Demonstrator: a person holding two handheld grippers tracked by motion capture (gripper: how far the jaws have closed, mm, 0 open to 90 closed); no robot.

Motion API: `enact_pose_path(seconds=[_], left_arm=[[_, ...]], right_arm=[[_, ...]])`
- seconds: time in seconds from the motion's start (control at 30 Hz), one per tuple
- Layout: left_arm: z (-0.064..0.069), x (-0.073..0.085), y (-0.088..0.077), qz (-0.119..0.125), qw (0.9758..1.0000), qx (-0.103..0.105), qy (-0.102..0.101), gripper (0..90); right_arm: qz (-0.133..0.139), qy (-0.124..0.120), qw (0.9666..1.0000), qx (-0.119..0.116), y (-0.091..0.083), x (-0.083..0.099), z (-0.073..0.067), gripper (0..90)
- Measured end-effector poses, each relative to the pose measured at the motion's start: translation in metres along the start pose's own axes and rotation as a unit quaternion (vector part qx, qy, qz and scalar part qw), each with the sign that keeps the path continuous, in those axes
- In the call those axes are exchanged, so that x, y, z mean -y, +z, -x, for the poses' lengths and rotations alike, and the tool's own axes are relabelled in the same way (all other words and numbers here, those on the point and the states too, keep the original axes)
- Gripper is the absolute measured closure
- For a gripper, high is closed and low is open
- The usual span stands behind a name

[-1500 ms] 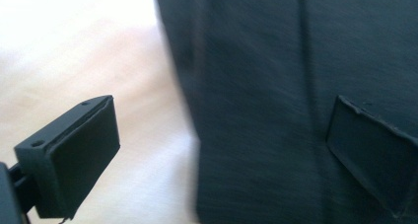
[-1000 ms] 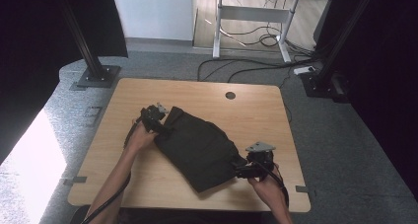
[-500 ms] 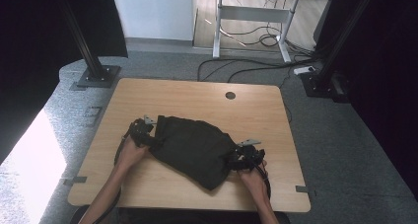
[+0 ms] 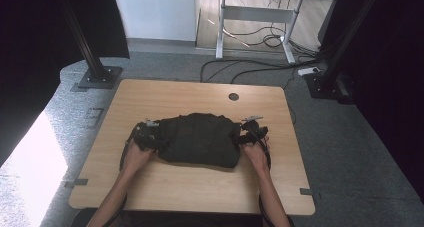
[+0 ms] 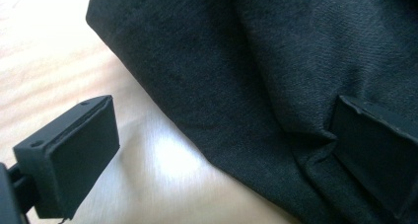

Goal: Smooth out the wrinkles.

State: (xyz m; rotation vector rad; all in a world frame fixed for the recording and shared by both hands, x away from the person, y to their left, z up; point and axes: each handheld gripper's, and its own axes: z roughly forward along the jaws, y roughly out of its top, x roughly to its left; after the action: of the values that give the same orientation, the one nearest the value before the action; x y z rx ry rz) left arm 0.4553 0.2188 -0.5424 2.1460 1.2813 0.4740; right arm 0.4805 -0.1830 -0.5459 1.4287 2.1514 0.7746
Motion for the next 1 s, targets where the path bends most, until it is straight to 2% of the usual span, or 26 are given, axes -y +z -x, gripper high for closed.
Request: enact_pose_path(seconds=[0.1, 0.17, 0.33, 0.4, 0.57, 0.7, 1.0], left_arm=[[-0.006, -0.006, 0.008, 0.005, 0.9997, 0.015, -0.017, 0.0], [-0.009, -0.007, 0.008, 0.008, 0.9997, 0.019, -0.015, 0.0], [-0.013, -0.008, -0.005, 0.029, 0.9992, 0.023, -0.017, 0.0], [-0.014, -0.008, -0.012, 0.036, 0.9990, 0.025, -0.007, 0.0], [-0.012, -0.007, -0.033, 0.050, 0.9981, 0.024, 0.029, 0.0], [-0.009, -0.002, -0.051, 0.052, 0.9966, 0.019, 0.061, 0.0], [-0.005, 0.023, -0.086, 0.062, 0.9943, 0.031, 0.081, 0.0]], right_arm=[[0.000, 0.011, 0.9999, -0.004, 0.008, -0.007, 0.010, 0.0], [0.000, 0.012, 0.9998, -0.013, 0.007, -0.009, 0.015, 2.4], [0.028, 0.006, 0.9992, -0.027, -0.015, -0.009, 0.022, 4.4], [0.034, 0.004, 0.9988, -0.036, -0.025, -0.010, 0.023, 4.3], [0.052, -0.020, 0.9974, -0.046, -0.053, -0.009, 0.019, 4.3], [0.065, -0.025, 0.9961, -0.055, -0.075, -0.006, 0.017, 4.2], [0.087, -0.038, 0.9936, -0.061, -0.112, 0.016, 0.011, 1.7]])
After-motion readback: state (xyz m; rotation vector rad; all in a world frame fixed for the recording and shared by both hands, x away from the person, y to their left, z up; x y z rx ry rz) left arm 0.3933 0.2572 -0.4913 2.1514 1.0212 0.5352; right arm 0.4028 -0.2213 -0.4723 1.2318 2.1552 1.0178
